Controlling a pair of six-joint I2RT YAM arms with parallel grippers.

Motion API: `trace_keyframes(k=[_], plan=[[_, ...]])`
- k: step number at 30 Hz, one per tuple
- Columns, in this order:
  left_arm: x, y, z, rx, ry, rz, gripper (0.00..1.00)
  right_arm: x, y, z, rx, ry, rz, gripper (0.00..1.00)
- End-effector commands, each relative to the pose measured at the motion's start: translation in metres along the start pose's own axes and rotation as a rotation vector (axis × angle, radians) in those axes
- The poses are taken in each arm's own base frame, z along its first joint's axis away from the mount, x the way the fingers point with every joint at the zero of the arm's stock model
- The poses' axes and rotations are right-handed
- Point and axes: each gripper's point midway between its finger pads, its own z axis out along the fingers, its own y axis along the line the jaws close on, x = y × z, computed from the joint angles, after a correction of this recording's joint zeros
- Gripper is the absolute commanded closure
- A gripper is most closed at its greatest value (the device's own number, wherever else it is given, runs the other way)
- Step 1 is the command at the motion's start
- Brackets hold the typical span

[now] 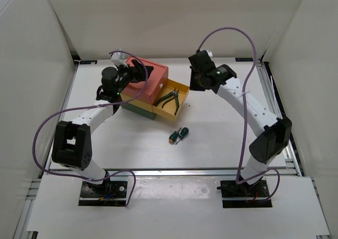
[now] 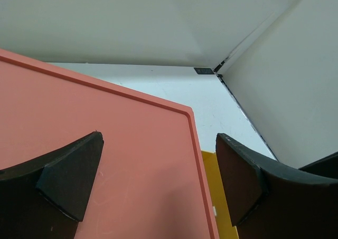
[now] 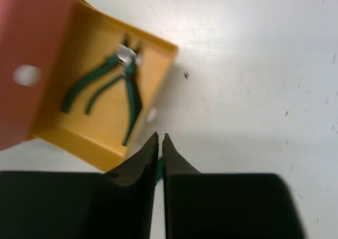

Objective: Sort the tools into containers

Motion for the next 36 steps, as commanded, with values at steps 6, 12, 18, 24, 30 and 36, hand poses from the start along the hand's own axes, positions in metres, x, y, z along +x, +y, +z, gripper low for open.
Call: trace_keyframes(k=[6,12,18,24,30,36], plan=[[0.129,0.058,-0.027,-0.222,0.387,-0.213,0.01,0.097,0.008,0.054,-0.092,0.312,0.054,0.99],[0.137,0.059,-0.032,-0.221,0.411,-0.217,0.01,0.111,0.037,0.080,-0.197,0.406,0.051,0.99],[0.152,0.059,-0.041,-0.222,0.458,-0.230,0.01,0.096,0.091,0.098,-0.457,0.402,0.130,0.99],[0.162,0.054,-0.041,-0.203,0.493,-0.220,0.01,0.081,0.135,0.115,-0.724,0.458,0.240,0.99],[0.162,0.055,-0.034,-0.200,0.512,-0.207,0.01,0.070,0.148,0.123,-0.886,0.505,0.304,0.88],[0.159,0.057,-0.028,-0.202,0.514,-0.188,0.01,0.075,0.113,0.121,-0.896,0.478,0.392,0.63]])
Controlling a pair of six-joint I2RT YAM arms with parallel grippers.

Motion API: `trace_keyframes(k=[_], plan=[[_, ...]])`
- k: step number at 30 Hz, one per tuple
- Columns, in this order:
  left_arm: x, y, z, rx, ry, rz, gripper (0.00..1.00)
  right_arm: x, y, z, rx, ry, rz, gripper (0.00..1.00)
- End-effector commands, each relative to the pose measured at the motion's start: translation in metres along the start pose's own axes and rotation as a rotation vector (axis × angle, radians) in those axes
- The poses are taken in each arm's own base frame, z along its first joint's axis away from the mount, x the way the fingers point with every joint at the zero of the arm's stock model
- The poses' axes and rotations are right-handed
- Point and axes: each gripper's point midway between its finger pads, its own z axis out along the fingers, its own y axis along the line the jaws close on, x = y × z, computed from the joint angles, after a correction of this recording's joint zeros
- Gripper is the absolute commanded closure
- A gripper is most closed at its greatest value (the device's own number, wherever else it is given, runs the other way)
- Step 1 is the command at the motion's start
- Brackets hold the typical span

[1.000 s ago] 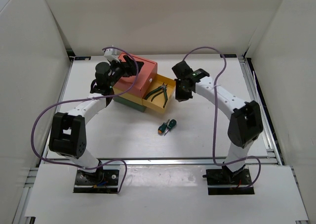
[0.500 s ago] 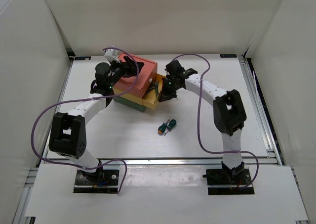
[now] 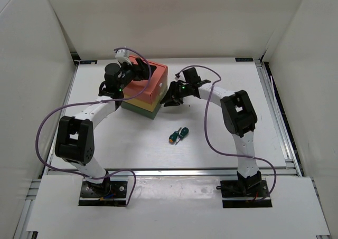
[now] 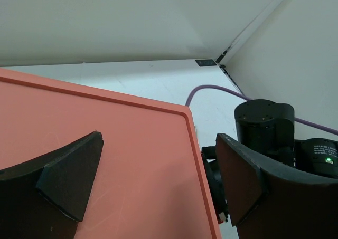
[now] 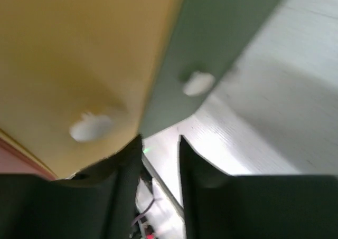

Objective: Sort the tools into containers

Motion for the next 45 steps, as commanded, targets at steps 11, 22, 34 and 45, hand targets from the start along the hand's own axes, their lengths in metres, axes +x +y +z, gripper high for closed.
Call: trace_keyframes(k=[11,22,34,45], plan=[[0.155,0.048,-0.043,-0.203,0.505,-0.211,0.01,-0.029,0.007,-0.018,-0.260,-0.042,0.029,0.43],[0.158,0.050,-0.049,-0.203,0.521,-0.194,0.01,-0.033,-0.018,0.011,-0.280,-0.025,0.099,0.45],[0.156,0.048,-0.048,-0.193,0.515,-0.199,0.01,-0.042,-0.010,0.017,-0.453,-0.070,0.170,0.62],[0.161,0.046,-0.055,-0.196,0.522,-0.205,0.01,-0.029,-0.005,0.028,-0.457,-0.032,0.164,0.55]])
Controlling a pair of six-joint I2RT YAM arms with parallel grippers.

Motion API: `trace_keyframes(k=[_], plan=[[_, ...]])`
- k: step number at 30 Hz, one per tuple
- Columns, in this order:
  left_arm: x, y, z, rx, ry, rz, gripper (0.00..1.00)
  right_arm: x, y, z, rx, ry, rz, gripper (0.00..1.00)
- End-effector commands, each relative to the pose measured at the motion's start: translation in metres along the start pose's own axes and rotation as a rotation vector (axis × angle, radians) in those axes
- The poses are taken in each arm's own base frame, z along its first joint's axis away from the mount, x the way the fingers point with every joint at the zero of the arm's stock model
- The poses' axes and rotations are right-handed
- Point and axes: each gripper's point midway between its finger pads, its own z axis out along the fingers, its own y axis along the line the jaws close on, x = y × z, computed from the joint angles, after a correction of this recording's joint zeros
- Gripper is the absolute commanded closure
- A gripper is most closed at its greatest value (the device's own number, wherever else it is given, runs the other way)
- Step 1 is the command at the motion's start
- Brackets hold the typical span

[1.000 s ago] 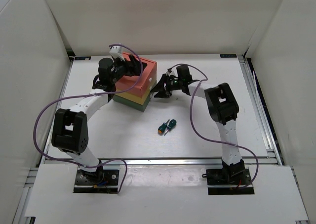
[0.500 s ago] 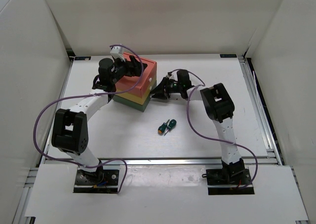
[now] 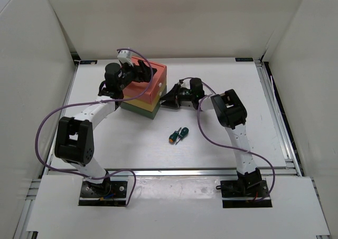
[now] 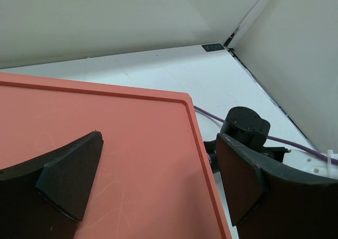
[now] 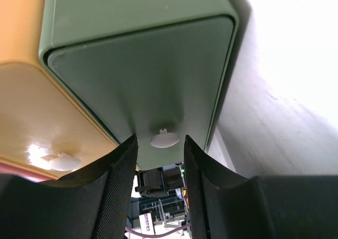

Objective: Sort the tools into containers

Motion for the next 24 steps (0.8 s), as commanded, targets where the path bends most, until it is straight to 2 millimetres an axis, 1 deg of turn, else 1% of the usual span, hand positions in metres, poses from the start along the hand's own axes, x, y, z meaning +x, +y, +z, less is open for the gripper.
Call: trace_keyframes(k=[1,4,6,9,10,13,14,17,19,21,22,23,24], plan=[[0.157,0.032,-0.043,-0.182,0.474,-0.298,0.01,0.008,0.020,0.013,-0.056,0.010,-0.074,0.56],[0.157,0.032,-0.044,-0.184,0.475,-0.301,0.01,0.009,0.018,0.016,-0.063,0.017,-0.057,0.56],[0.156,0.032,-0.043,-0.183,0.474,-0.298,0.01,0.015,0.018,0.020,-0.065,0.034,-0.045,0.57],[0.156,0.031,-0.043,-0.178,0.476,-0.296,0.01,0.023,0.018,0.025,-0.075,0.051,-0.051,0.63],[0.156,0.031,-0.043,-0.180,0.477,-0.297,0.01,0.024,0.018,0.026,-0.078,0.056,-0.049,0.69],[0.156,0.031,-0.043,-0.182,0.476,-0.299,0.01,0.027,0.020,0.029,-0.084,0.071,-0.035,0.78],[0.157,0.031,-0.044,-0.183,0.479,-0.300,0.01,0.027,0.021,0.029,-0.094,0.072,-0.044,0.85],[0.156,0.032,-0.044,-0.183,0.475,-0.298,0.01,0.031,0.022,0.025,-0.102,0.071,-0.034,0.96],[0.156,0.030,-0.043,-0.174,0.477,-0.299,0.01,0.030,0.021,0.022,-0.098,0.059,-0.025,0.97],[0.155,0.031,-0.043,-0.176,0.473,-0.300,0.01,0.030,0.020,0.017,-0.088,0.048,-0.035,1.00],[0.158,0.031,-0.043,-0.178,0.477,-0.303,0.01,0.027,0.020,0.014,-0.084,0.037,-0.049,1.00],[0.156,0.031,-0.043,-0.175,0.472,-0.299,0.01,0.028,0.016,0.013,-0.074,0.032,-0.046,1.00],[0.156,0.031,-0.043,-0.175,0.472,-0.299,0.01,0.026,0.019,0.010,-0.066,0.022,-0.043,1.00]])
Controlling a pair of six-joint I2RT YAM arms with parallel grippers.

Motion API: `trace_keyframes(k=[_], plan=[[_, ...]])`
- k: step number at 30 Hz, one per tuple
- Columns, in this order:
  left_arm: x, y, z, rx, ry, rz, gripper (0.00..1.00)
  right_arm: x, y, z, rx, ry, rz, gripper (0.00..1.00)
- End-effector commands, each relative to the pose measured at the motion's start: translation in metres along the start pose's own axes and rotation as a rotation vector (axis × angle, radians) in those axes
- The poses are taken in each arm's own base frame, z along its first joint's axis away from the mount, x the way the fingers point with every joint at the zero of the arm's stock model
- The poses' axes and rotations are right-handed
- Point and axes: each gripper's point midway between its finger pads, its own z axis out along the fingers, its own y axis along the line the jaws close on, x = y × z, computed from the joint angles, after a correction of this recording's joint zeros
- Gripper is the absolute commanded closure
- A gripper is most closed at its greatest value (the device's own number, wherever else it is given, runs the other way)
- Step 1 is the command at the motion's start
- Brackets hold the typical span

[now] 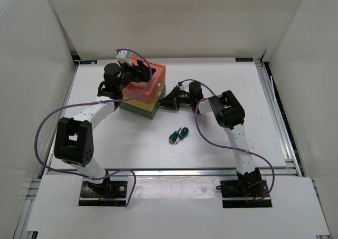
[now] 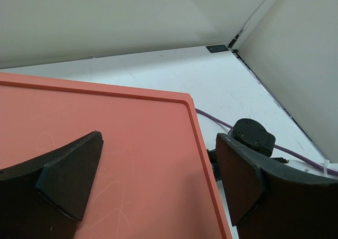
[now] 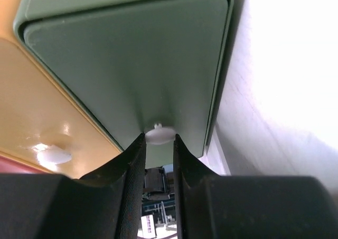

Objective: Sort the tools into containers

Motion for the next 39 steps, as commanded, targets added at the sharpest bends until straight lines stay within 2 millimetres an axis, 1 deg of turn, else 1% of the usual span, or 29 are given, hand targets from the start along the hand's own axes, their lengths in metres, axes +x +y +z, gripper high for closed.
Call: trace_keyframes(k=[1,2,4,5,6,7,8,9,10,12,13,14,15,16,17,18,19,20,21,22,23,25,26,27,32,36,39], plan=[[0.159,0.026,-0.041,-0.158,0.484,-0.299,0.01,0.013,0.021,0.001,-0.013,0.013,-0.041,1.00],[0.156,0.027,-0.041,-0.161,0.476,-0.297,0.01,0.012,0.019,-0.003,-0.005,0.001,-0.048,1.00],[0.158,0.027,-0.042,-0.165,0.480,-0.298,0.01,0.011,0.025,-0.008,0.002,-0.012,-0.049,1.00],[0.159,0.027,-0.043,-0.165,0.482,-0.295,0.01,0.009,0.018,-0.014,0.021,-0.026,-0.043,1.00],[0.159,0.027,-0.043,-0.165,0.482,-0.295,0.01,0.011,0.028,-0.018,0.016,-0.030,-0.059,1.00],[0.159,0.027,-0.043,-0.165,0.481,-0.297,0.01,0.012,0.022,-0.024,0.033,-0.043,-0.047,1.00],[0.157,0.027,-0.042,-0.162,0.475,-0.294,0.01,0.010,0.022,-0.031,0.040,-0.058,-0.059,1.00],[0.155,0.027,-0.042,-0.160,0.468,-0.290,0.01,0.011,0.017,-0.035,0.062,-0.062,-0.045,1.00],[0.155,0.026,-0.042,-0.157,0.467,-0.292,0.01,0.013,0.022,-0.040,0.069,-0.064,-0.057,1.00],[0.156,0.027,-0.041,-0.159,0.467,-0.293,0.01,0.012,0.020,-0.044,0.089,-0.069,-0.088,1.00],[0.155,0.026,-0.040,-0.155,0.465,-0.299,0.01,0.011,0.020,-0.044,0.103,-0.066,-0.080,0.88],[0.154,0.025,-0.039,-0.150,0.464,-0.300,0.01,0.013,0.019,-0.038,0.110,-0.061,-0.083,0.77],[0.152,0.025,-0.038,-0.150,0.459,-0.300,0.01,0.013,0.021,-0.035,0.107,-0.059,-0.086,0.69],[0.154,0.026,-0.039,-0.156,0.466,-0.301,0.01,0.010,0.023,-0.031,0.099,-0.058,-0.093,0.65],[0.153,0.027,-0.038,-0.157,0.464,-0.301,0.01,0.008,0.023,-0.027,0.097,-0.061,-0.097,0.58],[0.151,0.027,-0.037,-0.159,0.459,-0.297,0.01,0.010,0.022,-0.022,0.095,-0.053,-0.090,0.57],[0.151,0.026,-0.037,-0.154,0.464,-0.298,0.01,0.004,0.026,-0.019,0.086,-0.058,-0.096,0.56],[0.153,0.027,-0.037,-0.157,0.469,-0.303,0.01,0.001,0.018,-0.018,0.094,-0.058,-0.085,0.55],[0.154,0.027,-0.037,-0.159,0.469,-0.302,0.01,0.002,0.015,-0.012,0.099,-0.056,-0.081,0.54],[0.153,0.027,-0.037,-0.157,0.467,-0.300,0.01,-0.001,0.016,-0.011,0.098,-0.062,-0.088,0.54],[0.154,0.027,-0.037,-0.158,0.470,-0.302,0.01,-0.003,0.008,-0.008,0.108,-0.071,-0.083,0.52],[0.153,0.026,-0.037,-0.154,0.470,-0.301,0.01,-0.007,0.005,-0.006,0.110,-0.079,-0.093,0.50],[0.154,0.026,-0.037,-0.154,0.470,-0.301,0.01,-0.007,0.003,-0.002,0.113,-0.077,-0.100,0.48],[0.154,0.026,-0.037,-0.152,0.469,-0.300,0.01,-0.012,0.002,-0.004,0.117,-0.087,-0.107,0.47],[0.157,0.026,-0.039,-0.152,0.477,-0.305,0.01,-0.018,-0.012,0.003,0.151,-0.105,-0.123,0.46],[0.160,0.027,-0.039,-0.156,0.482,-0.309,0.01,-0.019,-0.012,0.009,0.131,-0.108,-0.132,0.46],[0.162,0.026,-0.040,-0.152,0.488,-0.311,0.01,-0.021,-0.011,0.012,0.090,-0.120,-0.109,0.46]])
